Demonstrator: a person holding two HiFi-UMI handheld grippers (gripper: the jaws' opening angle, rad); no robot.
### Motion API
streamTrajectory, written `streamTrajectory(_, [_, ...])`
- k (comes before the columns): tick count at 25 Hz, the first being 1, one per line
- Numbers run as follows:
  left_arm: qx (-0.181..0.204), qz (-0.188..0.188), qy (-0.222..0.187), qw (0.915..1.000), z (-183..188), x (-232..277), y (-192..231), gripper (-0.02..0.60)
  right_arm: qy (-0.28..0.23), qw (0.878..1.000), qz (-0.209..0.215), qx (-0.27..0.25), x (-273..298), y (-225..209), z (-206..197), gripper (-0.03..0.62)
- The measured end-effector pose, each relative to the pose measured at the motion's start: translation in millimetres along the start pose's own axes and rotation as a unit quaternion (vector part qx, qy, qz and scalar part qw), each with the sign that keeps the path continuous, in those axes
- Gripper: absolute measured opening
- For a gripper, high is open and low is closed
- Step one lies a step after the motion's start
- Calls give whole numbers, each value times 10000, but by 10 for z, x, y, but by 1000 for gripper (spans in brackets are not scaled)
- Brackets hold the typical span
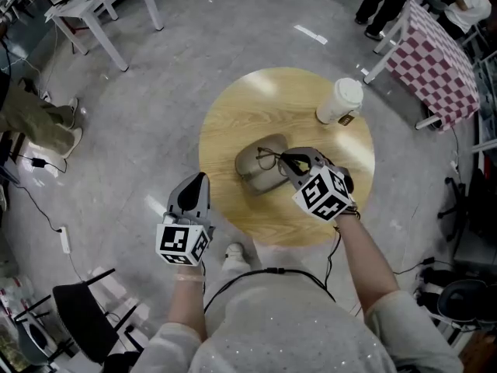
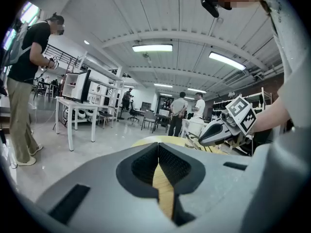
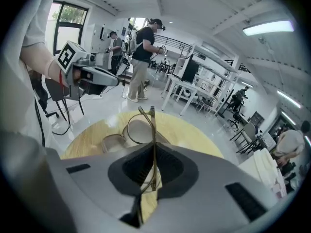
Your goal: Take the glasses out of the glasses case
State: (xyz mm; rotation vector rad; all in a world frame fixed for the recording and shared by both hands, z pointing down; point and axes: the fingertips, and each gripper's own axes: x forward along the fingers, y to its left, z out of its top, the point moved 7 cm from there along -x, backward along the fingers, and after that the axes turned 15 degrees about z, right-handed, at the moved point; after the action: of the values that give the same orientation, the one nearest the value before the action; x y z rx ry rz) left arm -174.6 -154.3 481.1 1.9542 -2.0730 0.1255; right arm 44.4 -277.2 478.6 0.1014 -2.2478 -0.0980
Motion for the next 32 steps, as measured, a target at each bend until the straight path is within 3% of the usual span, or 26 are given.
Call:
streamTrajectory(7, [70, -111, -38, 9999, 53, -34, -34, 5, -371, 9975, -345, 497, -178, 0, -36, 20])
streamTrajectory(19, [185, -291, -139, 9993, 123, -86, -54, 5, -618, 9910, -806, 876, -396, 157, -118, 20])
streamTrajectory(32, [290, -461, -289, 9981, 209, -137, -99, 5, -1071, 9756, -1329, 1382, -674, 303, -239, 20])
